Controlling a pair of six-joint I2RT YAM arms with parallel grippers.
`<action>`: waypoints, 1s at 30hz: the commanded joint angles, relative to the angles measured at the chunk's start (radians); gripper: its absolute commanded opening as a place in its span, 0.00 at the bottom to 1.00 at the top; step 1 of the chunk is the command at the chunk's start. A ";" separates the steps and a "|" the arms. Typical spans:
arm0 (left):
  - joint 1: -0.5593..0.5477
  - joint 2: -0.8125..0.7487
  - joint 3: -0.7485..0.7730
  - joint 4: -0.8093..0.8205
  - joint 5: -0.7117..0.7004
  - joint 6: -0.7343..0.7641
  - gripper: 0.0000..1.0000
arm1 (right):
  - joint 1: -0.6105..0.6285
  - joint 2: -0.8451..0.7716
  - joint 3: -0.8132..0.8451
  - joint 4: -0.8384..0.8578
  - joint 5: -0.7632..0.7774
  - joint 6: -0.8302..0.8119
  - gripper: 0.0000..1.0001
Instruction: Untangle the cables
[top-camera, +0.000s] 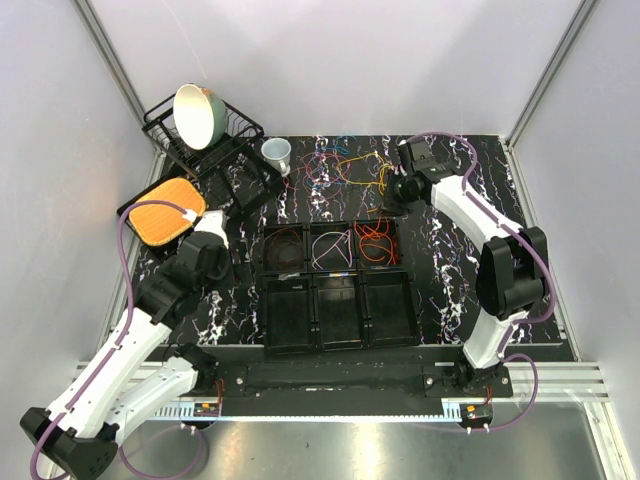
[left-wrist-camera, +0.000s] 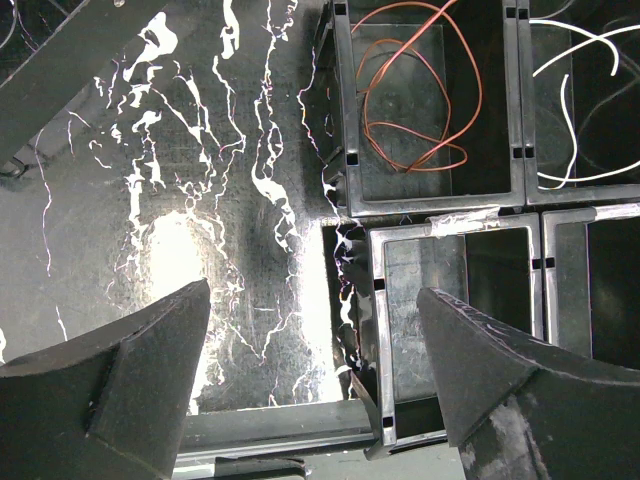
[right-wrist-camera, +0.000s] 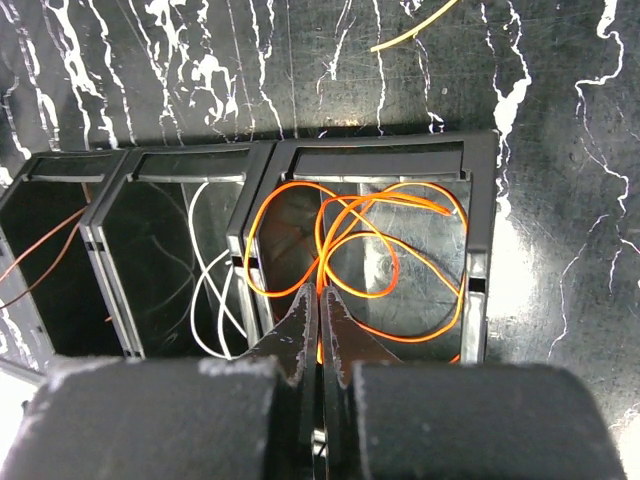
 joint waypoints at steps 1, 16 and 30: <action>0.006 0.003 0.016 0.045 0.005 0.010 0.88 | 0.033 0.004 -0.004 0.037 0.057 0.001 0.00; 0.006 0.012 0.016 0.045 0.005 0.013 0.88 | 0.109 -0.034 -0.141 0.034 0.035 0.002 0.00; 0.007 -0.002 0.016 0.044 0.005 0.012 0.88 | 0.117 -0.063 0.014 -0.084 0.071 -0.024 0.47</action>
